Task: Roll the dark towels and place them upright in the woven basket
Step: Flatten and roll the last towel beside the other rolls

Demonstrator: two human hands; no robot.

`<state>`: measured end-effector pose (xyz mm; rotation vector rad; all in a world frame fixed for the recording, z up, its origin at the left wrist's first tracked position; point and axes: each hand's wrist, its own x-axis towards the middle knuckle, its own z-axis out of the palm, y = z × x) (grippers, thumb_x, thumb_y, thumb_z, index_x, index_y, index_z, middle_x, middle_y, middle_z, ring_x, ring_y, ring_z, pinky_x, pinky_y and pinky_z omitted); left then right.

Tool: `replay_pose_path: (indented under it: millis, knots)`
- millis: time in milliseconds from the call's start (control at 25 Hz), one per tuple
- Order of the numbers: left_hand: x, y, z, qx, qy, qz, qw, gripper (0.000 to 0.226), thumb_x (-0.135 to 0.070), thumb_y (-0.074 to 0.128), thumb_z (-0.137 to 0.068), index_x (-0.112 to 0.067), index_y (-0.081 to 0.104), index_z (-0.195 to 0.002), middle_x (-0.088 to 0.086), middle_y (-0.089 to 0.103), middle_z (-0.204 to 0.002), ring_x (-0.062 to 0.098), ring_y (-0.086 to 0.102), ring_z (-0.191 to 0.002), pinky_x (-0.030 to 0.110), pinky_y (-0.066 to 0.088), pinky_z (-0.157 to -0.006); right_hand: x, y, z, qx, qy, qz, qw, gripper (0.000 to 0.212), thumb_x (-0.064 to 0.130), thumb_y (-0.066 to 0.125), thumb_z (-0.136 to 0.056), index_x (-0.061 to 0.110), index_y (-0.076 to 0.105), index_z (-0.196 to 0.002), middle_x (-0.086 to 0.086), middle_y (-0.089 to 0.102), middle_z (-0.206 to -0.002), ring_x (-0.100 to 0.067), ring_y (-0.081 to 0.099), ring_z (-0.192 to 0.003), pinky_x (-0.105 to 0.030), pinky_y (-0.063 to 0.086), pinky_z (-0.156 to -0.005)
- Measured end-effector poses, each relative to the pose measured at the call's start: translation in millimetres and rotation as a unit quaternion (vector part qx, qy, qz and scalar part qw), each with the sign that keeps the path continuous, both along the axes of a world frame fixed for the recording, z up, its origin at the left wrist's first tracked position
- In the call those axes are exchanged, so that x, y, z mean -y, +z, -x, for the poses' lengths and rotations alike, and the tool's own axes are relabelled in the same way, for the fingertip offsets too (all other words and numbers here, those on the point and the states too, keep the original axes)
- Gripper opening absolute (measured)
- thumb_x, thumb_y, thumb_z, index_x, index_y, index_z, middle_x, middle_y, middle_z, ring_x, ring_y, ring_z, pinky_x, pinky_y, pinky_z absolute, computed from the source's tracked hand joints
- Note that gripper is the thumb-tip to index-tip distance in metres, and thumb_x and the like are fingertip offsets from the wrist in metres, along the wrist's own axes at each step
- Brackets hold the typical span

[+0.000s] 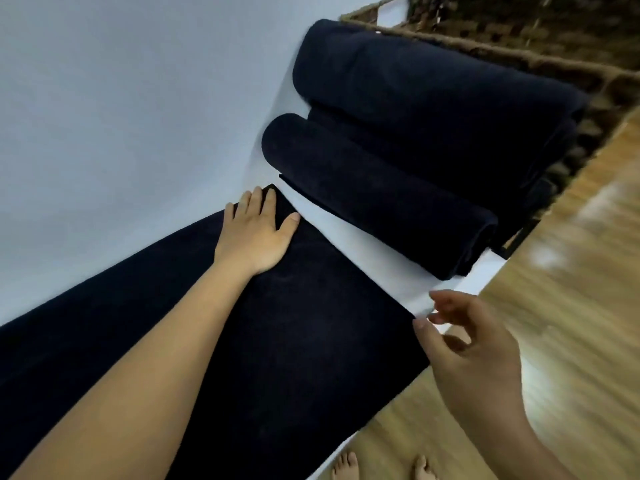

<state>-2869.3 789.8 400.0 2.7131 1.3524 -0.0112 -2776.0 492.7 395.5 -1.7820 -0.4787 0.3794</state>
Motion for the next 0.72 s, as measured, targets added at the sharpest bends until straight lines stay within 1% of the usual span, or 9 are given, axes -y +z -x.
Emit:
replay_pose_path:
  millis: [120,160,280,320,360,440,480,600,720]
  knots:
    - [-2,-1,-1,0.007,0.004,0.002,1.000,0.075,-0.063,0.012,-0.096,-0.021,0.006,-0.157,0.004,0.001,-0.165,0.020,-0.001,-0.152,0.046,-0.001,-0.122,8,-1,0,-0.176,0.011,-0.030,0.984,0.010,0.012,0.064,-0.092,0.017,0.070,-0.085,-0.004,0.071,-0.085,-0.017,0.067,-0.075,-0.034,0.058,-0.070]
    - [-6,-1,-5,0.006,0.009,-0.002,1.000,0.074,-0.063,0.012,-0.096,-0.021,0.007,-0.157,0.005,0.004,-0.165,0.022,0.001,-0.151,0.047,0.000,-0.122,9,-1,-2,-0.215,0.041,-0.042,0.975,0.013,0.011,0.062,-0.092,0.011,0.069,-0.082,-0.009,0.071,-0.082,-0.020,0.067,-0.072,-0.034,0.057,-0.066]
    - [-13,0,-11,0.039,0.010,-0.014,0.999,0.061,-0.050,0.018,-0.101,-0.015,0.027,-0.150,0.009,0.027,-0.157,0.027,0.021,-0.146,0.048,0.012,-0.119,10,6,-12,-0.206,0.079,-0.061,0.974,0.010,0.006,0.064,-0.089,0.006,0.068,-0.079,-0.013,0.072,-0.076,-0.021,0.068,-0.065,-0.027,0.055,-0.060]
    - [-15,0,-10,0.074,0.008,-0.015,0.997,0.051,-0.042,0.022,-0.102,-0.013,0.041,-0.140,0.012,0.041,-0.147,0.031,0.034,-0.138,0.047,0.020,-0.115,11,6,-17,-0.198,0.078,-0.073,0.974,0.010,0.005,0.066,-0.087,0.008,0.069,-0.078,-0.014,0.072,-0.075,-0.022,0.068,-0.065,-0.027,0.055,-0.060]
    - [-17,2,-9,0.121,0.012,-0.017,0.992,0.039,-0.034,0.027,-0.102,-0.012,0.052,-0.122,0.014,0.053,-0.132,0.034,0.045,-0.125,0.047,0.030,-0.107,13,8,-22,-0.197,0.080,-0.083,0.974,0.012,0.004,0.067,-0.086,0.011,0.070,-0.076,-0.014,0.071,-0.075,-0.024,0.068,-0.065,-0.028,0.056,-0.061]
    - [-21,5,-8,0.167,0.045,-0.022,0.985,0.024,-0.025,0.032,-0.099,-0.012,0.050,-0.090,0.016,0.060,-0.106,0.037,0.052,-0.103,0.047,0.042,-0.089,19,5,-26,-0.185,0.099,-0.081,0.974,0.013,0.005,0.068,-0.084,0.015,0.072,-0.076,-0.015,0.071,-0.074,-0.027,0.067,-0.064,-0.032,0.056,-0.063]
    - [-25,6,-8,0.167,0.066,-0.027,0.983,0.024,-0.023,0.034,-0.099,-0.010,0.050,-0.087,0.016,0.059,-0.103,0.037,0.050,-0.101,0.048,0.044,-0.087,22,2,-25,-0.176,0.108,-0.075,0.976,0.009,0.007,0.069,-0.082,0.015,0.073,-0.079,-0.016,0.071,-0.074,-0.028,0.066,-0.062,-0.032,0.056,-0.064]
    - [-31,7,-12,0.186,0.112,-0.024,0.976,0.031,-0.023,0.039,-0.099,-0.007,0.065,-0.105,0.016,0.058,-0.112,0.038,0.047,-0.113,0.050,0.044,-0.094,28,-1,-22,-0.173,0.120,-0.072,0.975,0.008,0.005,0.069,-0.083,0.011,0.074,-0.083,-0.017,0.070,-0.073,-0.027,0.066,-0.061,-0.034,0.057,-0.063]
    - [-26,6,-13,0.227,0.122,-0.066,0.964,0.031,-0.022,0.046,-0.098,-0.008,0.064,-0.119,0.017,0.056,-0.122,0.036,0.047,-0.117,0.046,0.041,-0.099,28,-2,-18,-0.184,0.114,-0.044,0.975,0.013,0.003,0.061,-0.092,0.006,0.073,-0.086,-0.014,0.070,-0.073,-0.027,0.067,-0.066,-0.038,0.060,-0.066]
